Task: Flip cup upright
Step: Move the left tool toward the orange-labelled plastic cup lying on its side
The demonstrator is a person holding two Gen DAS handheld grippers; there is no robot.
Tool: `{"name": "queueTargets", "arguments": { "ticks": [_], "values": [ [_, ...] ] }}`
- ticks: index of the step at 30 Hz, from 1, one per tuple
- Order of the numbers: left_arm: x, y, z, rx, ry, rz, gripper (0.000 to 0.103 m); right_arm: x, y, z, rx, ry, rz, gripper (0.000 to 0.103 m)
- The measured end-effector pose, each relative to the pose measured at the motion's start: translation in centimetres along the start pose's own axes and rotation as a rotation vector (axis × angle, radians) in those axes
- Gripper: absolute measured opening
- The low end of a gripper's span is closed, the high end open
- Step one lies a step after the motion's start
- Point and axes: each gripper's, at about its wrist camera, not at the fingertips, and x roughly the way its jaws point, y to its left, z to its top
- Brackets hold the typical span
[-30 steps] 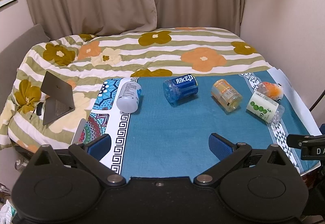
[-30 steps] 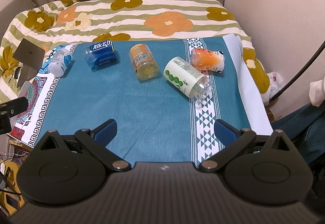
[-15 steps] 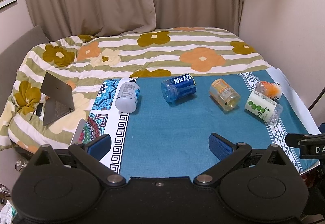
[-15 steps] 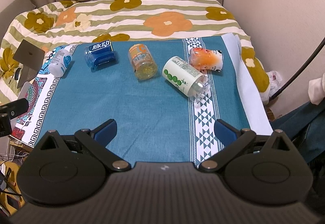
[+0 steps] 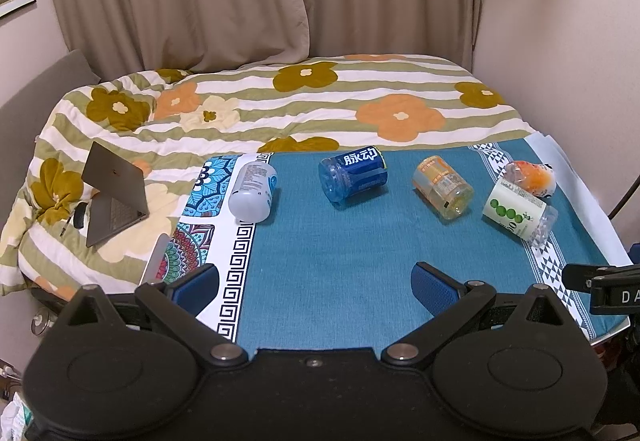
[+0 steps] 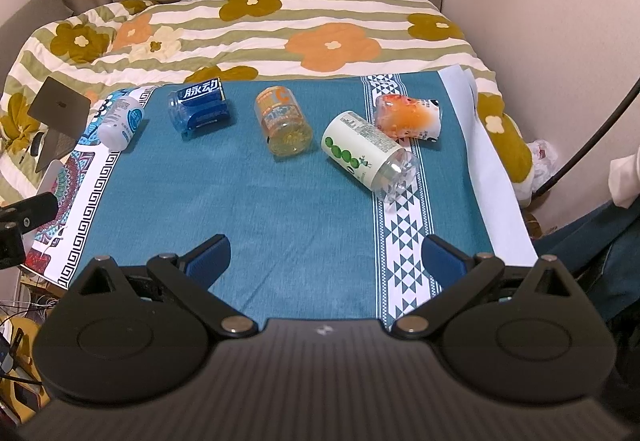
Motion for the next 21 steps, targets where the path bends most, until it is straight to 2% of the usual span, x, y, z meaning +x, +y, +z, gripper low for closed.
{"name": "queueTargets", "arguments": {
  "ticks": [9, 16, 21],
  "values": [
    [-0.1, -1.2, 1.6, 0.017, -0.014, -0.016, 0.103, -1.1, -1.1, 0.3, -0.006, -0.01, 0.018, 0.103],
    [0.8, -4.9, 4.7, 0.071, -0.042, -0.047, 0.103, -1.4, -4.7, 1.0, -0.029, -0.02, 0.032, 0.103],
    [1.7, -8.3, 7.3, 0.167, -0.076, -0.093, 0.103, -0.8, -7.1, 1.6, -0.032, -0.017, 0.025, 0.103]
  ]
}}
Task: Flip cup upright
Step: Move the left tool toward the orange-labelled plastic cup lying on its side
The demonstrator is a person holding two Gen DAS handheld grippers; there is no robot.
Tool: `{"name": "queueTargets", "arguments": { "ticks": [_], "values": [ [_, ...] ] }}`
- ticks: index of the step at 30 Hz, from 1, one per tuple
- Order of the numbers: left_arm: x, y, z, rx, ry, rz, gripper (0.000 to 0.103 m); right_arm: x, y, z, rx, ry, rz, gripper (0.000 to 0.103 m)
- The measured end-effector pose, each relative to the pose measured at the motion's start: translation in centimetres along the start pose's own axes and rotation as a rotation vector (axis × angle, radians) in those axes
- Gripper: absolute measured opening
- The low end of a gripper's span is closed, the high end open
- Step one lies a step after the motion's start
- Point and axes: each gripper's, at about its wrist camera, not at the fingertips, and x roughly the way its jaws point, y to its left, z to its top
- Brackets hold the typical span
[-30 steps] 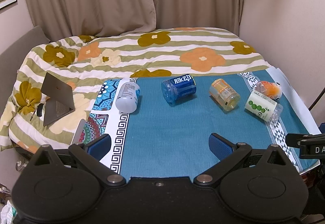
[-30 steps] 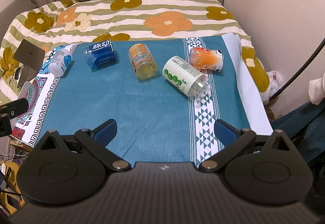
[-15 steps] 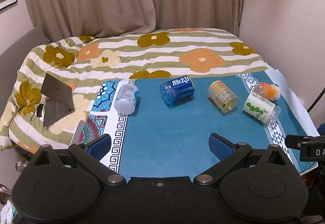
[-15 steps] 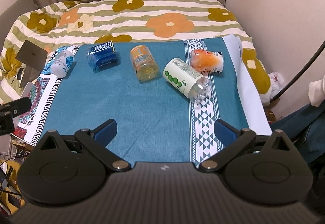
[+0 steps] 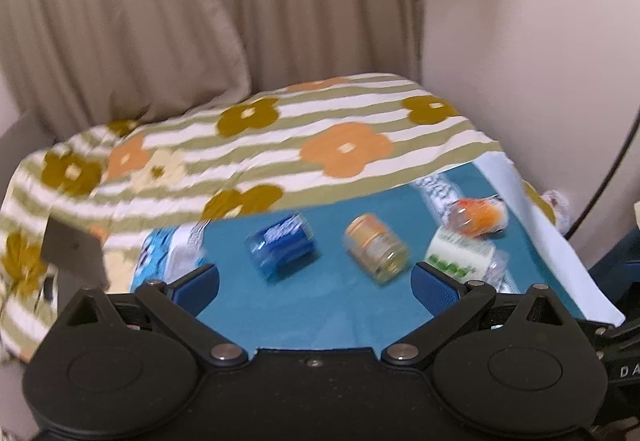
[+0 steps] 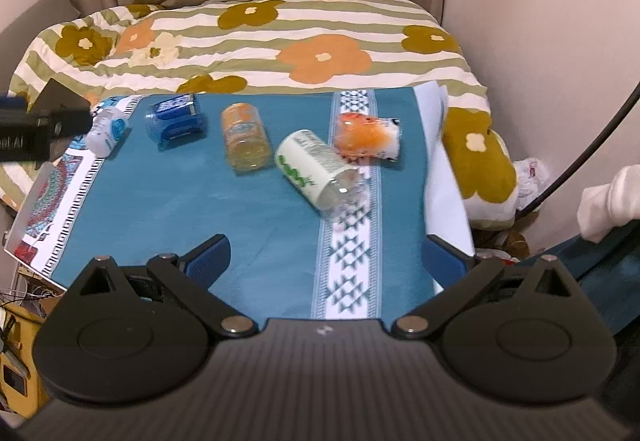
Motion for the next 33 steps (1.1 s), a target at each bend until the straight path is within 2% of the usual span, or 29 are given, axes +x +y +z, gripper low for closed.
{"name": "queueTargets", "arguments": {
  "ticks": [5, 11, 15, 20, 29, 33],
  "values": [
    [2.5, -2.7, 3.0, 0.11, -0.022, -0.075, 0.103, 0.8, -2.5, 0.8, 0.036, 0.004, -0.011, 0.103],
    [7.4, -6.1, 6.0, 0.248, -0.003, -0.174, 0.103, 2.5, -5.1, 2.0, 0.096, 0.003, -0.048, 0.103],
    [10.7, -8.7, 7.4, 0.394, 0.003, -0.239, 0.103, 4.1, -6.4, 2.9, 0.16, 0.028, -0.075, 0.103],
    [15.9, -11.5, 9.0, 0.537, 0.065, -0.369, 0.103, 6.5, -8.2, 3.5, 0.238, 0.064, -0.106, 0.103],
    [23.5, -16.8, 8.3, 0.825, 0.137, -0.523, 0.103, 10.5, -10.3, 3.8, 0.372, 0.135, -0.164, 0.103],
    [26.3, -18.3, 7.5, 0.91, 0.168, -0.568, 0.097, 11.6, -10.4, 3.7, 0.383, 0.161, -0.195, 0.103]
  ]
}}
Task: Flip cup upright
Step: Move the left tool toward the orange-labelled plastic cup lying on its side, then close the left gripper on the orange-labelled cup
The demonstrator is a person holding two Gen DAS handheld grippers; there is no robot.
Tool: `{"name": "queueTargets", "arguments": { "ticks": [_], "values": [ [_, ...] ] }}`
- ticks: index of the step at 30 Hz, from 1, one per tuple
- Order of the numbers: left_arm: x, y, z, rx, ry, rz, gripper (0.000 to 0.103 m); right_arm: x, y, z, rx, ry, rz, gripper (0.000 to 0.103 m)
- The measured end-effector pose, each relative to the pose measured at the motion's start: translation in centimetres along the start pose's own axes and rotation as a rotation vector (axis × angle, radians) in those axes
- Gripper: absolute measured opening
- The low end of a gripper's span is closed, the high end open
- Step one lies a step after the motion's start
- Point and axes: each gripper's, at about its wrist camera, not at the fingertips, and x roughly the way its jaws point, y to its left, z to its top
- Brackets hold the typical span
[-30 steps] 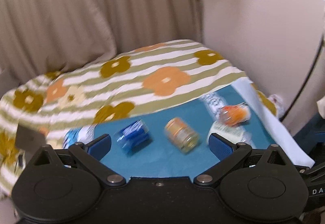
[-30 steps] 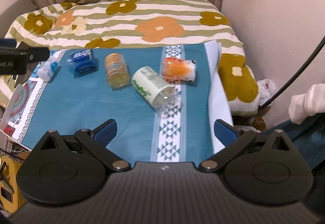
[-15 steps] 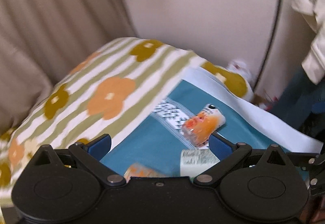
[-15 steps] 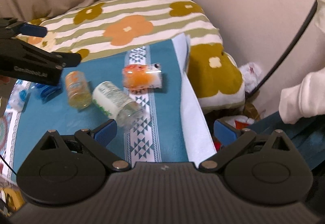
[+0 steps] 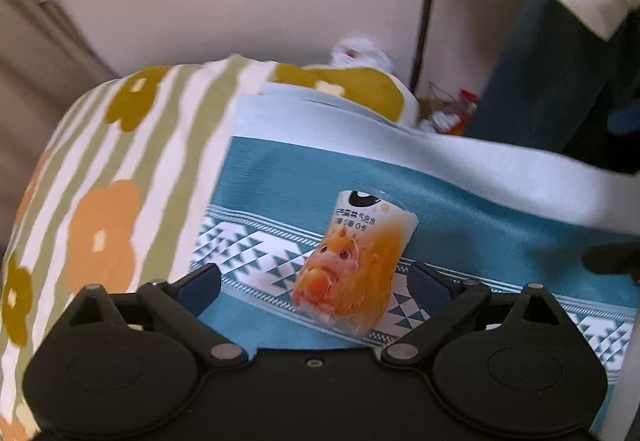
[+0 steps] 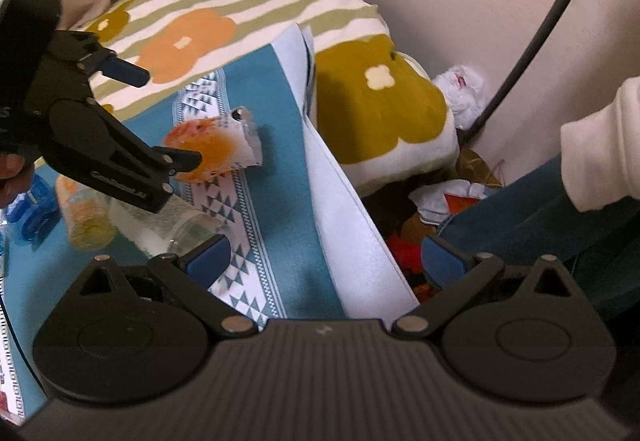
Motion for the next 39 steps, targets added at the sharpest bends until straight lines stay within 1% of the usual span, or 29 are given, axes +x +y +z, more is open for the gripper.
{"name": "queueTargets", "arguments": {
  "ticks": [3, 8, 10, 11, 12, 16, 19, 23, 28, 31, 35, 39],
  "values": [
    [1.7, 0.1, 0.2, 0.022, 0.022, -0.033, 0.093, 0.5, 0.2, -0.1, 0.006, 0.01, -0.02, 0.103],
    [3.3, -0.2, 0.1, 0.039, 0.044, -0.077, 0.084, 1.4, 0.5, -0.2, 0.015, 0.032, -0.02, 0.103],
    [3.7, -0.5, 0.0, 0.05, 0.049, -0.088, 0.075, 1.8, 0.5, -0.1, 0.016, 0.04, -0.02, 0.103],
    [3.8, -0.7, 0.0, 0.06, 0.053, -0.091, 0.066, 1.9, 0.6, -0.1, 0.017, 0.042, -0.02, 0.103],
    [3.9, -0.8, -0.1, 0.068, 0.058, -0.092, 0.065, 1.9, 0.6, -0.1, 0.018, 0.042, -0.019, 0.103],
    [3.8, -1.2, -0.2, 0.095, 0.044, -0.083, 0.064, 1.9, 0.7, -0.2, 0.018, 0.04, -0.015, 0.103],
    [3.5, -1.3, -0.2, 0.093, 0.031, -0.073, 0.064, 1.9, 0.6, -0.2, 0.016, 0.039, -0.012, 0.103],
    [2.4, -1.3, -0.1, 0.081, 0.005, -0.039, 0.064, 1.6, 0.7, -0.3, 0.004, 0.031, -0.009, 0.103],
    [-0.2, -1.1, -0.1, 0.03, -0.023, 0.014, 0.064, 0.4, 0.8, -0.3, -0.013, 0.006, 0.003, 0.103],
    [-2.3, -0.8, -0.4, -0.022, -0.039, 0.051, 0.064, -0.8, 0.9, -0.4, -0.029, -0.015, 0.015, 0.103],
    [-5.5, -0.8, -1.2, -0.12, -0.06, 0.11, 0.064, -2.5, 1.0, -0.6, -0.059, -0.042, 0.042, 0.103],
    [-8.8, -1.3, -2.8, -0.247, -0.074, 0.173, 0.064, -4.3, 1.1, -1.0, -0.099, -0.071, 0.077, 0.103]
  ]
}}
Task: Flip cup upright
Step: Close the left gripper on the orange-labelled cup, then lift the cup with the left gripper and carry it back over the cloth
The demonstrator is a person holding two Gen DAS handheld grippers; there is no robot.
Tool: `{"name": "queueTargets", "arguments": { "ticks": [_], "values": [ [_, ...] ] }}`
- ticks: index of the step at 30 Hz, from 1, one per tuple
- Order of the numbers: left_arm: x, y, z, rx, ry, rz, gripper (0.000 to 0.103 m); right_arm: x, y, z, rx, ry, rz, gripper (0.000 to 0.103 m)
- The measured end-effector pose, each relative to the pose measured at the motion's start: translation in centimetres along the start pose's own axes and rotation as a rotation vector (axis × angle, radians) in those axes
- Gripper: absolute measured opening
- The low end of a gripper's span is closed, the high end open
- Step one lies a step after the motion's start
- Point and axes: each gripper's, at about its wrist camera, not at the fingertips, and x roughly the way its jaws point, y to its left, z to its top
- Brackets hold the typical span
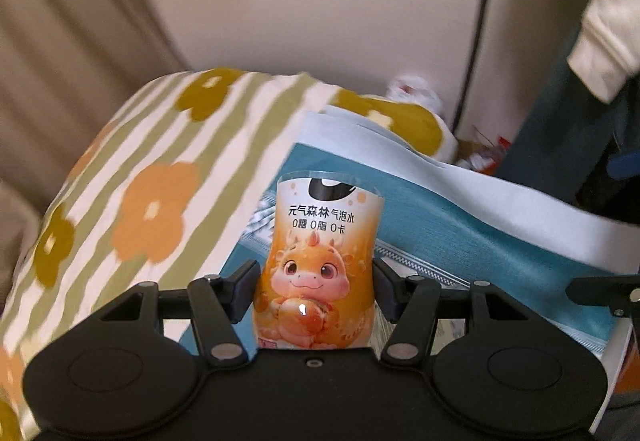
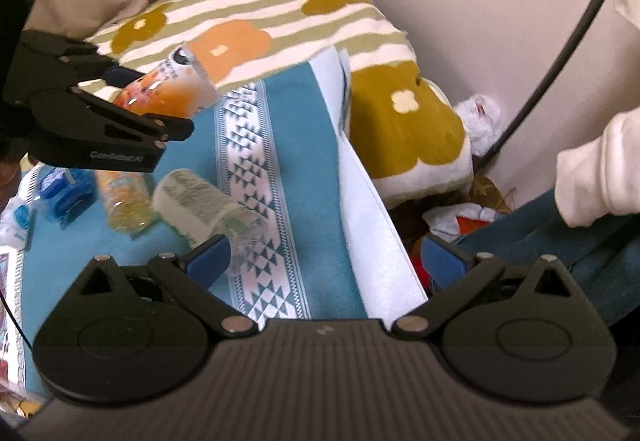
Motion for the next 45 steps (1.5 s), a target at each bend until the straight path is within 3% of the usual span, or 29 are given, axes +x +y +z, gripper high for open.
{"name": "queueTargets", "arguments": {
  "ticks": [7, 12, 21, 26, 33, 40, 43, 45],
  "values": [
    [-5.8, -0.5, -4.5, -0.237, 0.004, 0.127, 0.064, -2.7, 0.8, -1.2, -0.094, -0.047, 0.081, 0.103],
    [-7.8, -1.8, -8.6, -0.422, 0.047, 0.173, 0.064, -2.5, 1.9, -2.6, -0.175, -0.035, 0.135, 0.103],
    [-6.6, -3.2, -16.5, -0.733, 0.174, 0.164, 0.064, 0.1, 4.2, -5.9, -0.269, 0.051, 0.189, 0.103],
    [-4.9, -3.3, -18.8, -0.849, 0.228, 0.168, 0.064, 2.0, 5.1, -6.9, -0.287, 0.102, 0.194, 0.103],
    [-3.1, -2.6, -20.3, -0.954, 0.242, 0.176, 0.064, 4.0, 6.2, -7.8, -0.294, 0.144, 0.193, 0.103],
    [-2.3, -2.7, -20.7, -0.954, 0.247, 0.177, 0.065, 4.5, 7.3, -8.1, -0.31, 0.153, 0.203, 0.103],
    [-2.3, -2.7, -20.7, -0.947, 0.245, 0.179, 0.077, 4.5, 7.5, -8.0, -0.304, 0.153, 0.202, 0.103],
    [-2.4, -2.8, -20.6, -0.937, 0.234, 0.183, 0.091, 4.4, 7.6, -8.0, -0.302, 0.152, 0.198, 0.103]
  ]
}}
